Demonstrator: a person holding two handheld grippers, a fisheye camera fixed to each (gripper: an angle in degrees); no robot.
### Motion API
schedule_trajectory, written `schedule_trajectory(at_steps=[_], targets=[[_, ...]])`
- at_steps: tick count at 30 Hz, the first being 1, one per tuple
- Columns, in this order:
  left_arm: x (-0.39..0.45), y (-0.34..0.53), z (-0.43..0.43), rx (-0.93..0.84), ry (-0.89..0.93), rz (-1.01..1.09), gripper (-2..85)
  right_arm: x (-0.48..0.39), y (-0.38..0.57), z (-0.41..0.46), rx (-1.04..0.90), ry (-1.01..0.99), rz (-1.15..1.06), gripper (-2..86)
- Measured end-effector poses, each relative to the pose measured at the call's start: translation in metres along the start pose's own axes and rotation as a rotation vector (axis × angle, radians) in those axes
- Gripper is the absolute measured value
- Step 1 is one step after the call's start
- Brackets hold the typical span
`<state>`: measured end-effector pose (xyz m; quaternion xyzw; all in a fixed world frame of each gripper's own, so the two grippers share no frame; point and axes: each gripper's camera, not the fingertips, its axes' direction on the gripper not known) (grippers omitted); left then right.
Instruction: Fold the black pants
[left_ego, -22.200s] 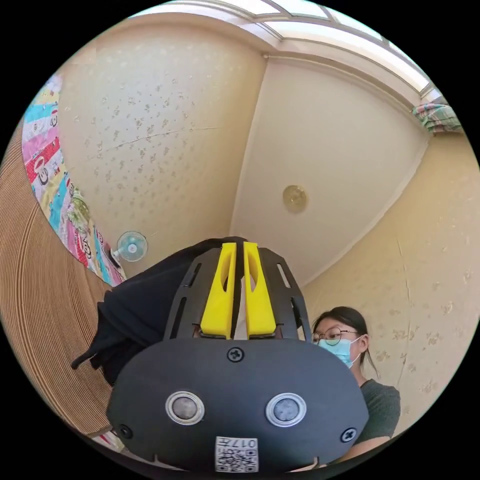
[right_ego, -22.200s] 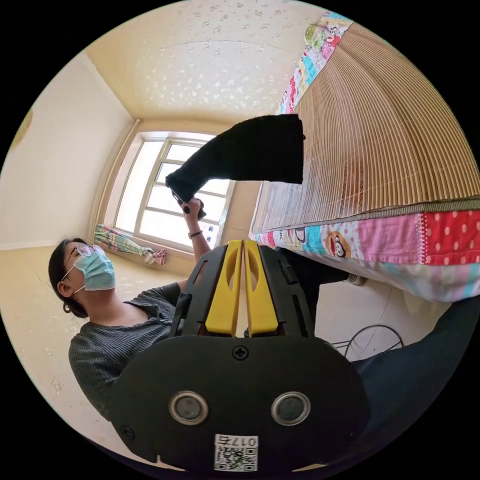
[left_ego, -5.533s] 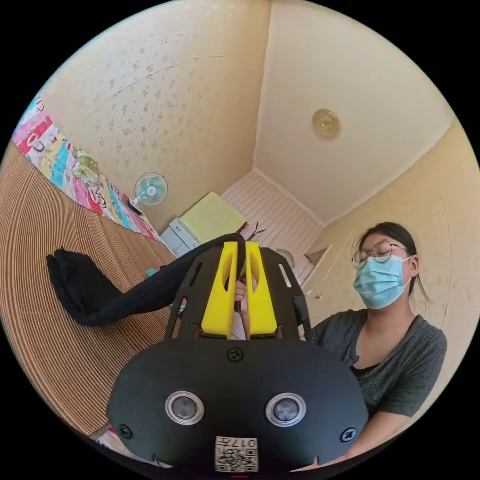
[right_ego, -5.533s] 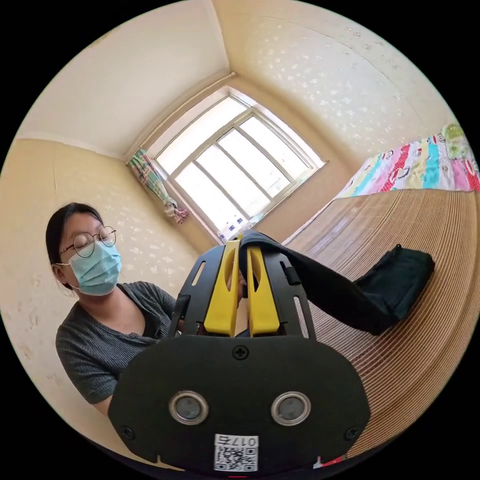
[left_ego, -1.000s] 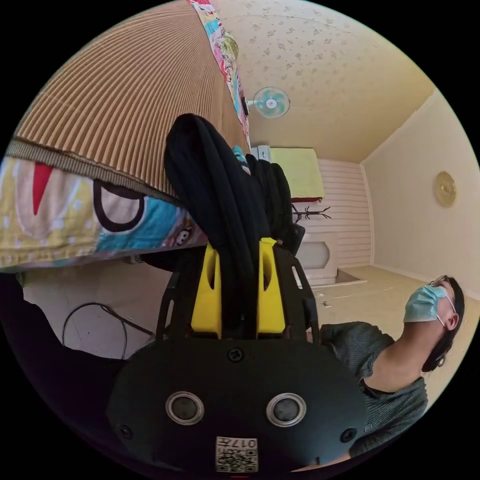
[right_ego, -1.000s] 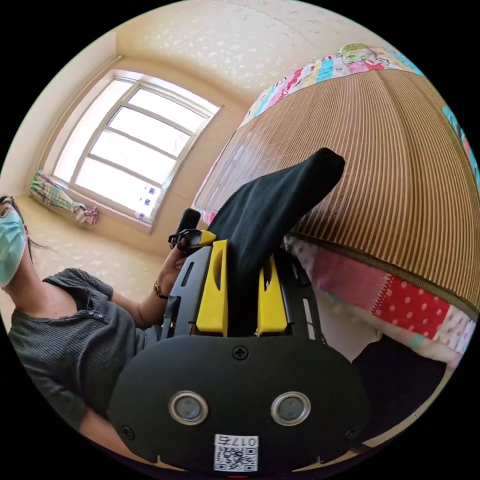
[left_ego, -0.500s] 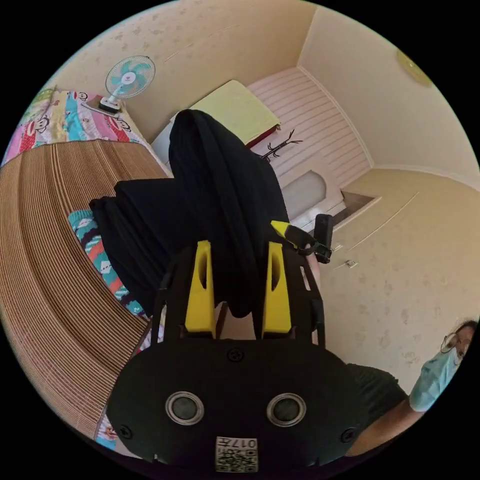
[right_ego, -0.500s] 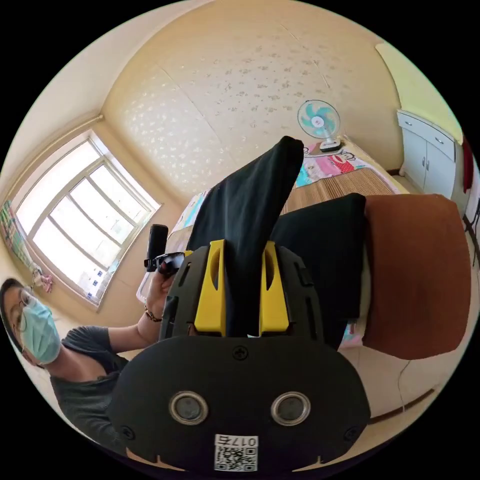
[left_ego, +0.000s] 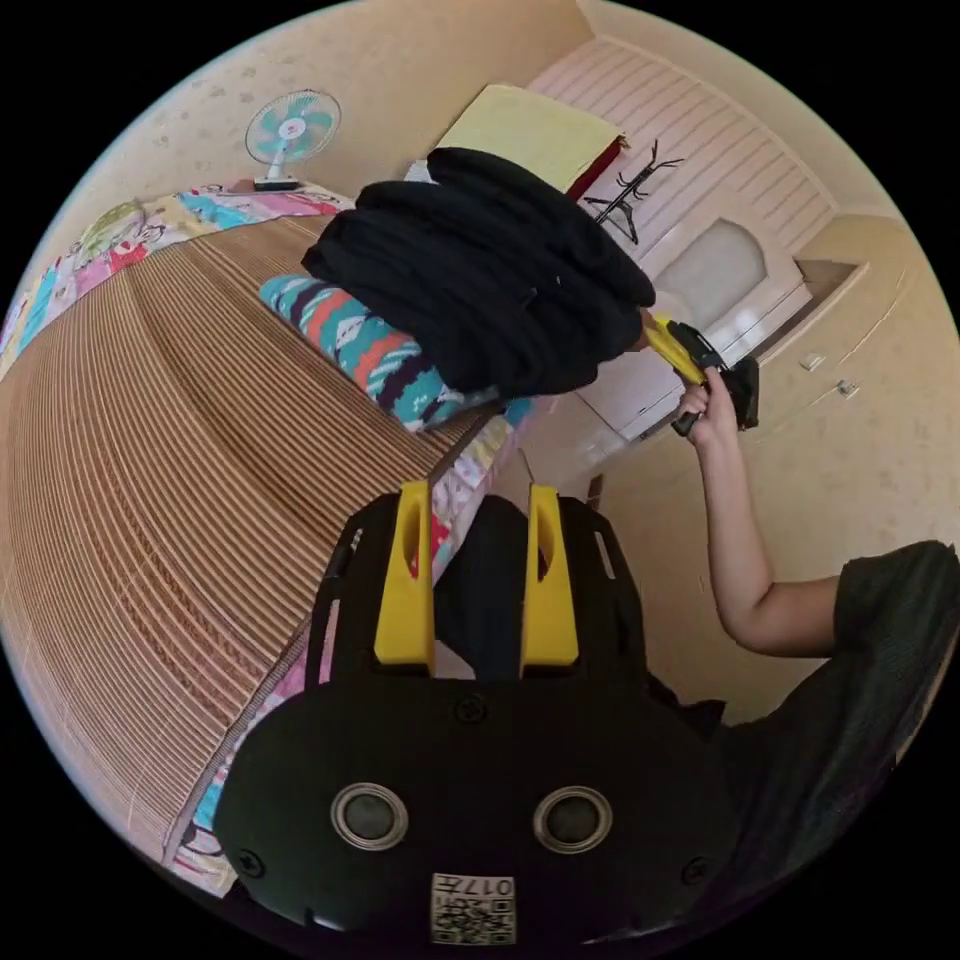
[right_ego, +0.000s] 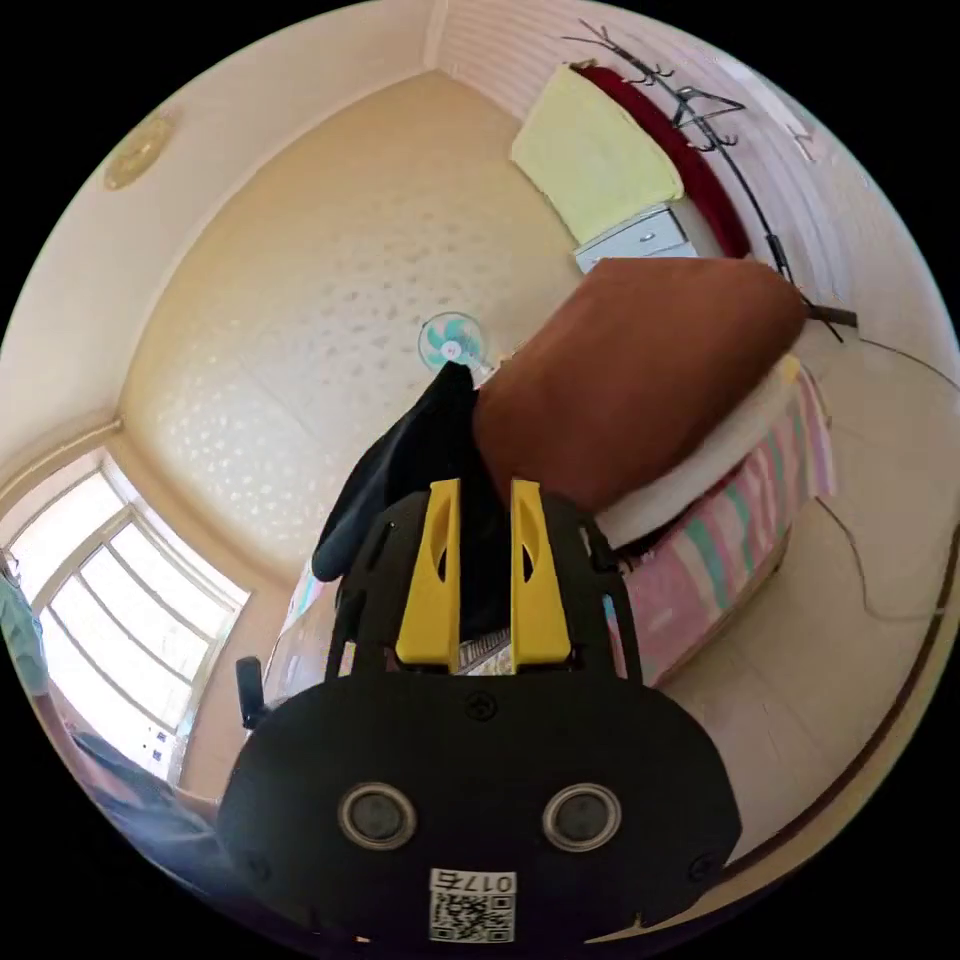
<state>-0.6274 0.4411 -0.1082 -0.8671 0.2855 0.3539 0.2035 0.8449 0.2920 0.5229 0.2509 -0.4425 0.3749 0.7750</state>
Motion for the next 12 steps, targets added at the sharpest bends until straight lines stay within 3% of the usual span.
schedule_trajectory(at_steps=[3, 5, 9, 12], targets=[[-0.028, 0.069, -0.005, 0.006, 0.101, -0.098, 13.7, 0.054, -0.005, -0.011, -0.036, -0.119, 0.151, 12.0], [-0.048, 0.104, -0.013, 0.046, 0.158, -0.202, 13.7, 0.055, -0.014, -0.007, -0.059, -0.130, 0.134, 14.0], [-0.068, 0.125, -0.010, 0.106, 0.202, -0.310, 13.7, 0.030, -0.034, 0.017, -0.112, -0.085, 0.076, 14.3], [-0.066, 0.120, 0.001, 0.105, 0.283, -0.330, 13.7, 0.021, -0.034, 0.032, -0.082, -0.165, 0.132, 13.0]])
